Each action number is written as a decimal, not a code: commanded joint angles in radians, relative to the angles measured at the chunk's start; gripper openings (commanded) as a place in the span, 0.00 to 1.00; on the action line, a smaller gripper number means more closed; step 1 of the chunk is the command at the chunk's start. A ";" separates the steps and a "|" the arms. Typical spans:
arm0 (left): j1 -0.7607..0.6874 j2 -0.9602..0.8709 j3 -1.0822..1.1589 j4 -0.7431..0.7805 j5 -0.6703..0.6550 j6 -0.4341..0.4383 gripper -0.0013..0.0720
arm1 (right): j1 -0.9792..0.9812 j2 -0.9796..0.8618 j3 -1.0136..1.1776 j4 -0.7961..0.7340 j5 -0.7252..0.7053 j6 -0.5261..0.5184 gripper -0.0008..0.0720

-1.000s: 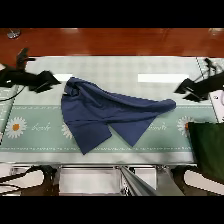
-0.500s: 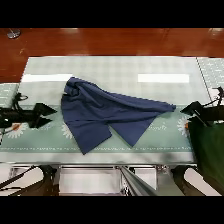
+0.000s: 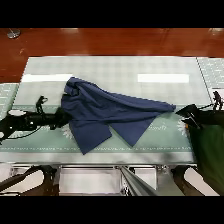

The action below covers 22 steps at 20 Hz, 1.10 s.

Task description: Fold the shirts.

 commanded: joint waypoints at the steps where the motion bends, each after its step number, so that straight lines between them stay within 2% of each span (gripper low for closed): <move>1: -0.047 -0.001 0.020 -0.038 0.002 0.030 0.05 | -0.001 -0.050 -0.002 0.029 -0.037 0.019 0.86; 5: -0.047 -0.001 0.074 -0.038 -0.033 0.030 0.05 | 0.007 -0.170 0.043 0.105 -0.080 0.003 0.86; 8: -0.047 -0.001 0.080 -0.039 -0.036 0.030 0.05 | 0.093 -0.263 0.119 0.108 -0.112 0.003 0.86; 11: -0.047 -0.001 0.080 -0.039 -0.036 0.029 0.05 | 0.186 -0.356 0.209 0.101 -0.145 0.053 0.86; 12: -0.047 -0.001 0.081 -0.039 -0.036 0.029 0.05 | 0.211 -0.386 0.236 0.087 -0.140 0.073 0.82; 13: -0.047 -0.001 0.081 -0.039 -0.036 0.029 0.05 | 0.232 -0.406 0.253 0.072 -0.138 0.089 0.62; 14: -0.047 -0.001 0.083 -0.040 -0.037 0.029 0.05 | 0.251 -0.417 0.270 0.060 -0.137 0.097 0.29; 15: -0.046 0.000 0.091 -0.045 -0.040 0.030 0.05 | 0.262 -0.418 0.291 0.059 -0.132 0.080 0.05; 19: -0.013 0.030 0.248 -0.141 -0.117 0.029 0.05 | 0.269 -0.405 0.530 0.053 0.019 0.054 0.05; 22: 0.012 0.106 0.512 -0.219 -0.133 0.029 0.05 | 0.269 -0.329 0.806 0.050 0.079 0.058 0.05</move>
